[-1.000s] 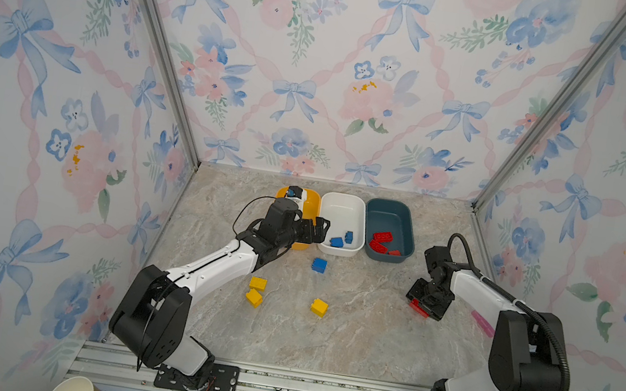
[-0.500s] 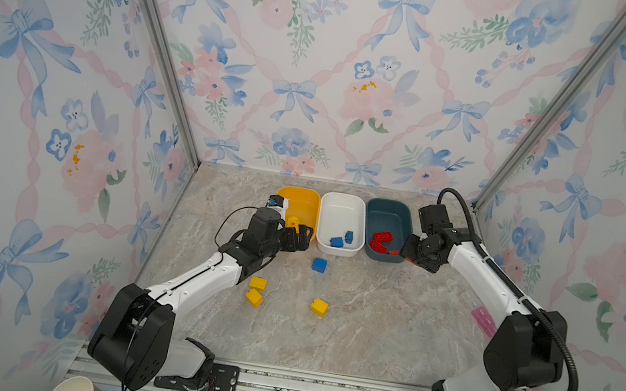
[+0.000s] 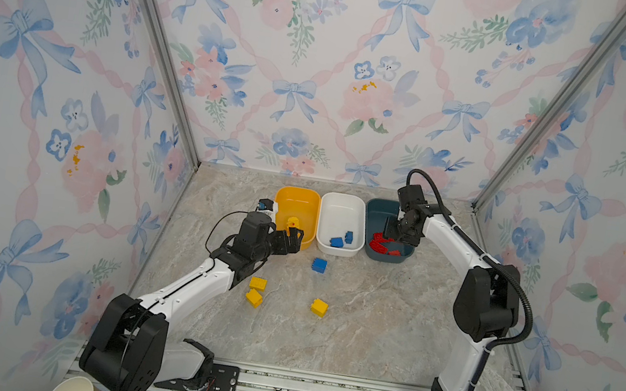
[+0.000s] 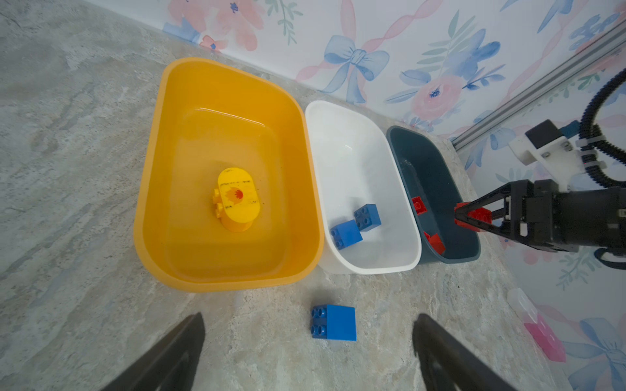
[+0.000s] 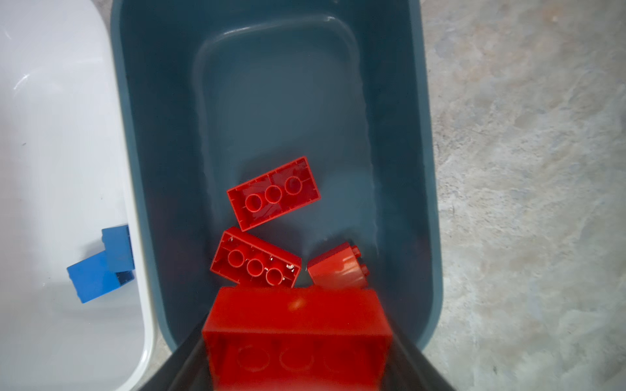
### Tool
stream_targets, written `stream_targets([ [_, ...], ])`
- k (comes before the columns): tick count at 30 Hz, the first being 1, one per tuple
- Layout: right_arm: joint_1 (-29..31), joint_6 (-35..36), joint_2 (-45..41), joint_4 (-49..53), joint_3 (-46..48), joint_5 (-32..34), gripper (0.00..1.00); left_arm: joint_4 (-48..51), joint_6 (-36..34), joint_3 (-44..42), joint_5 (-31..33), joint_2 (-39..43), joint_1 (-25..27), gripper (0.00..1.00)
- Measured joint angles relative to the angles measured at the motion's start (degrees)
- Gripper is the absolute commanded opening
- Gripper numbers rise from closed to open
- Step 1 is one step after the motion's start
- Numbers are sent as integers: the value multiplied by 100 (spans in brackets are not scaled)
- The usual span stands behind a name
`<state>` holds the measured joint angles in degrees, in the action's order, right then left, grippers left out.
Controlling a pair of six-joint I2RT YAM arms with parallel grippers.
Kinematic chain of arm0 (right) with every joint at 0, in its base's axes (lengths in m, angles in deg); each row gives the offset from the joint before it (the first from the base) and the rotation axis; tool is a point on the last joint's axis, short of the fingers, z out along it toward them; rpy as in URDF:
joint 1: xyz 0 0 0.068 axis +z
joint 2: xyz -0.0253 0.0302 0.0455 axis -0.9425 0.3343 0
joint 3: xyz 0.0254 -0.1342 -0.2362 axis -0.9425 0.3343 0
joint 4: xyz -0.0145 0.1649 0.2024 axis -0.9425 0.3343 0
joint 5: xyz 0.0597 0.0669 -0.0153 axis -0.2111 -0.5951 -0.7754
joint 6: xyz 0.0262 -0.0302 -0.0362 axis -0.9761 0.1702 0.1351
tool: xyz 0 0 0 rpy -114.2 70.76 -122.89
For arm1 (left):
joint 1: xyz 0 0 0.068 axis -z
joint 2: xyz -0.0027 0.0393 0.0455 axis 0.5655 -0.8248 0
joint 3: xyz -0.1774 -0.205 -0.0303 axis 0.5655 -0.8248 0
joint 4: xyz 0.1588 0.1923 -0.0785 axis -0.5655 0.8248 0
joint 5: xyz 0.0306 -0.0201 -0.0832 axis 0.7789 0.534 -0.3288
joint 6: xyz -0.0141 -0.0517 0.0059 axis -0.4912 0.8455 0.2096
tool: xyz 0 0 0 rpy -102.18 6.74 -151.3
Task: Sort the legos into containers by color
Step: 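Drop the red brick into the teal bin with the right gripper while the left moves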
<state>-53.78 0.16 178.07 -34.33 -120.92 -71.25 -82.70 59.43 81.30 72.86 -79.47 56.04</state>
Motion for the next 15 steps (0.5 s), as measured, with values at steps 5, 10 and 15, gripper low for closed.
stream_targets([
  [5, -2, 151, 323, -9, -55, -13, 66, 44, 0, -42, 0, 0, -26, 98],
  [10, -2, 227, 476, -4, -55, -57, 80, 103, -2, -59, 42, 0, -33, 98],
  [15, -2, 299, 476, -7, -63, -90, 88, 157, -2, -59, 83, 0, -44, 98],
])
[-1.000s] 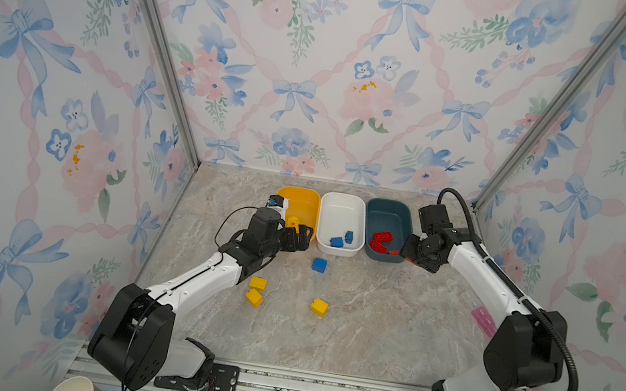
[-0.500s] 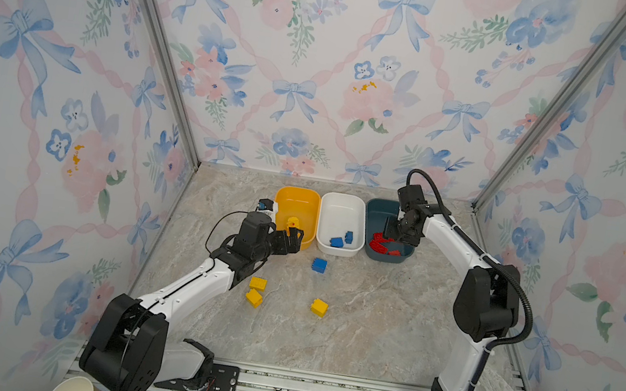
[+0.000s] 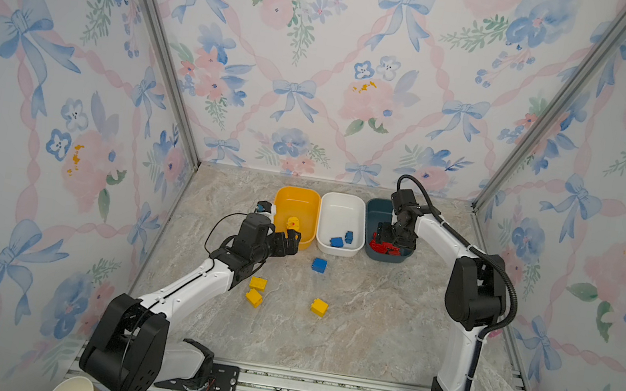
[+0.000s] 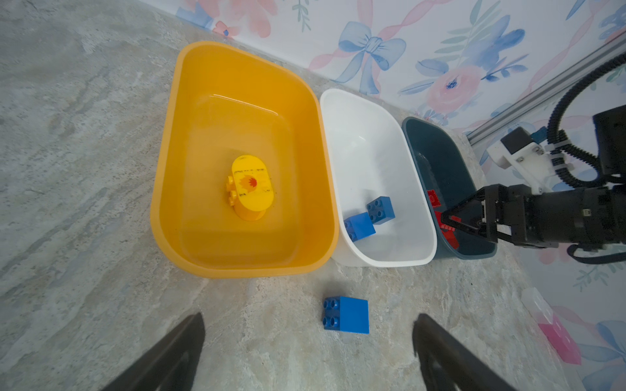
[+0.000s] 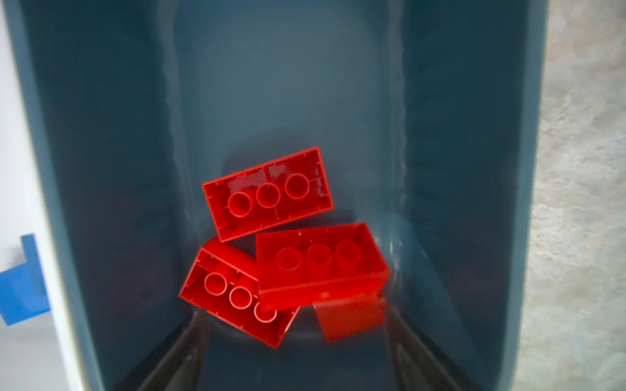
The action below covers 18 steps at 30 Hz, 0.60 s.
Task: Sort the legos into containers by color
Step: 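Drop the red brick into the teal bin with the right gripper while the left moves, then grasp the blue 2x2 brick with the left gripper while the right rises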
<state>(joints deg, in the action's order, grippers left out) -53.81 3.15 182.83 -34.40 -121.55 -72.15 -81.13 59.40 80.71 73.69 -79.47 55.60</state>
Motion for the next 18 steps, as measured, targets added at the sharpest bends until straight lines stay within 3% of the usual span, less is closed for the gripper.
stream_targets([
  [18, 2, -28, -525, 26, -9, -138, 94, 643, 9, 9, 549, 258, -55, 98],
])
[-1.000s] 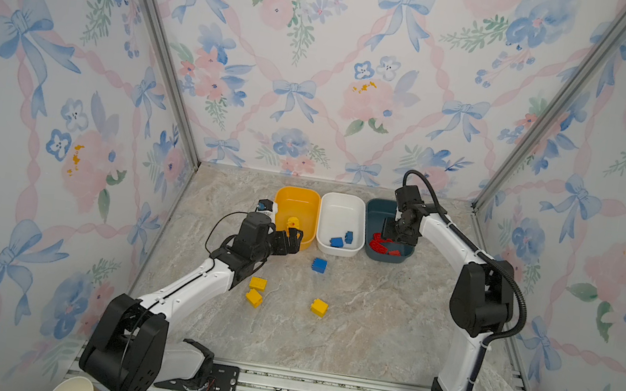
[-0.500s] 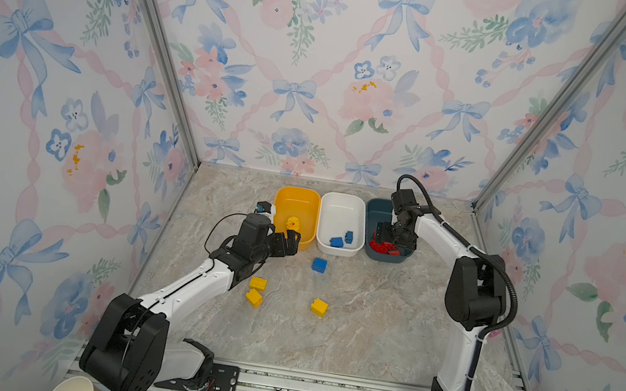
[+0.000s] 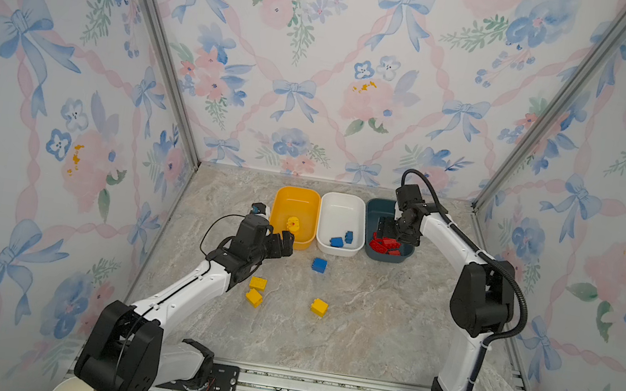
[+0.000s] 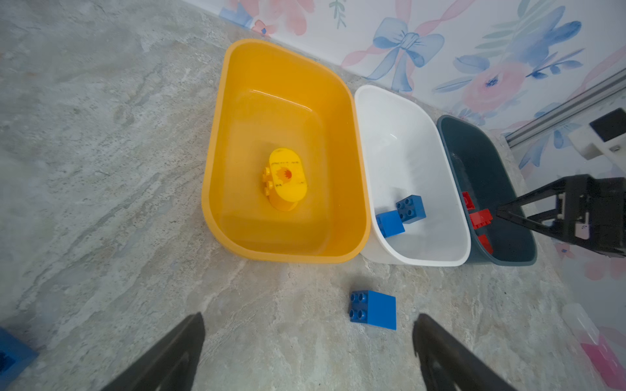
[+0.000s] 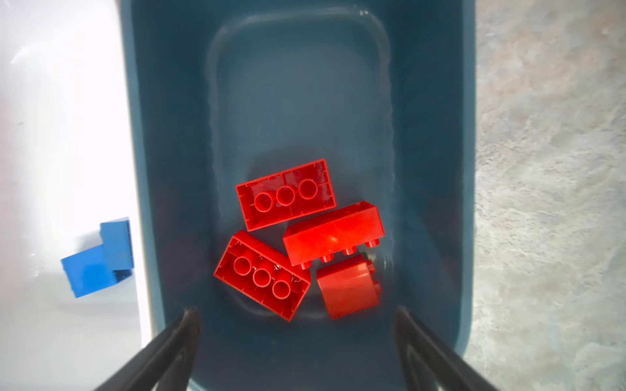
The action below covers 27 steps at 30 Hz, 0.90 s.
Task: Sort the legos into containers by color
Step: 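Grasp the blue 2x2 brick with the left gripper while the right rises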
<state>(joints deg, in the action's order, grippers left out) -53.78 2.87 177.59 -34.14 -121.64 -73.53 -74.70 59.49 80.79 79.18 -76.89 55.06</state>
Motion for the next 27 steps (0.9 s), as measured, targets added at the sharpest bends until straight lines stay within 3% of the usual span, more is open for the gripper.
stream_targets([
  [7, 94, -87, -638, 57, 264, -109, 100, 815, 317, 201, 435, 101, -245, 97],
  [15, 328, -162, -1215, 205, 772, -219, 97, 1952, 793, 678, 831, 96, -584, 97],
  [27, 444, -260, -1633, 389, 1215, -466, 97, 2868, 824, 922, 566, -568, -1893, 93],
])
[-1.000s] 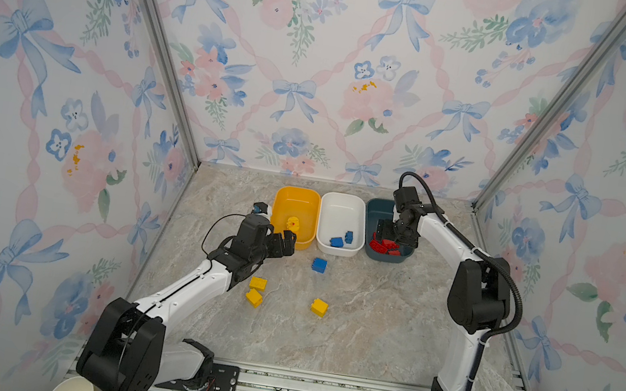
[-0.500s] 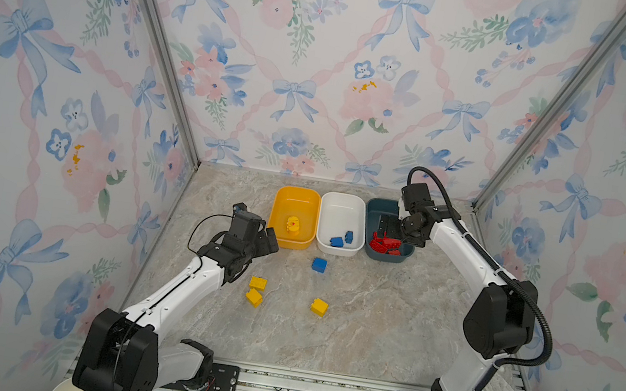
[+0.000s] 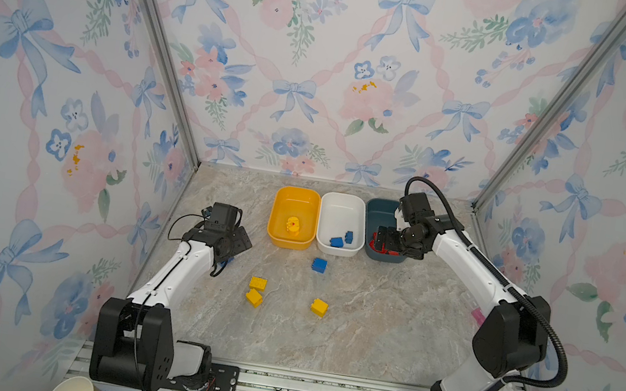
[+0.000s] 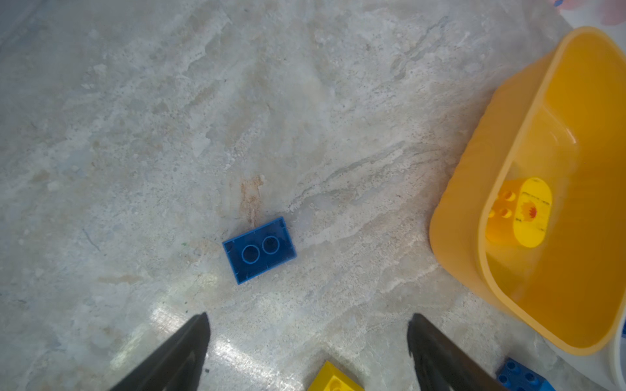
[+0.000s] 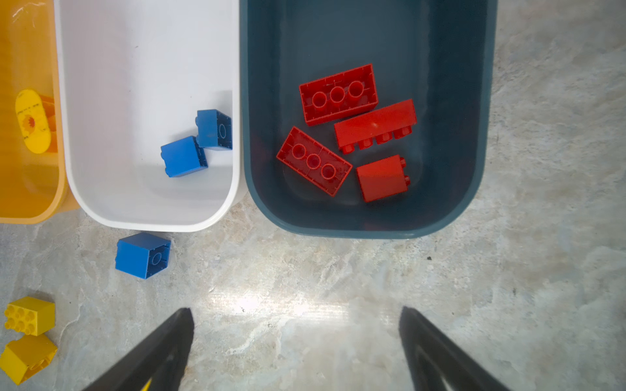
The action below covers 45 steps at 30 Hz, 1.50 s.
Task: Sort the legos into containers by color
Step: 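Grasp the blue 2x2 brick with the left gripper while the right rises, then lift and carry the blue brick over the white bin with the left gripper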
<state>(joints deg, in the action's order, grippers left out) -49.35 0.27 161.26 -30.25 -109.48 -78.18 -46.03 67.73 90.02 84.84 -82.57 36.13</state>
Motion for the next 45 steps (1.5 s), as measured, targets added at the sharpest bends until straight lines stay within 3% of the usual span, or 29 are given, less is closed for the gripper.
stream_targets([
  [19, 116, -216, -96, -44, 168, -249, 97, 234, -107, 807, -50, -1823, -426, 91],
  [29, 122, -260, -96, -68, 232, -271, 97, 260, -83, 903, -42, -2181, -426, 87],
  [38, 120, -260, -256, -52, 243, -269, 97, 256, 26, 984, 2, -2485, -426, 75],
  [45, 114, -302, -372, -50, 243, -269, 97, 256, 114, 992, 11, -2485, -426, 58],
])
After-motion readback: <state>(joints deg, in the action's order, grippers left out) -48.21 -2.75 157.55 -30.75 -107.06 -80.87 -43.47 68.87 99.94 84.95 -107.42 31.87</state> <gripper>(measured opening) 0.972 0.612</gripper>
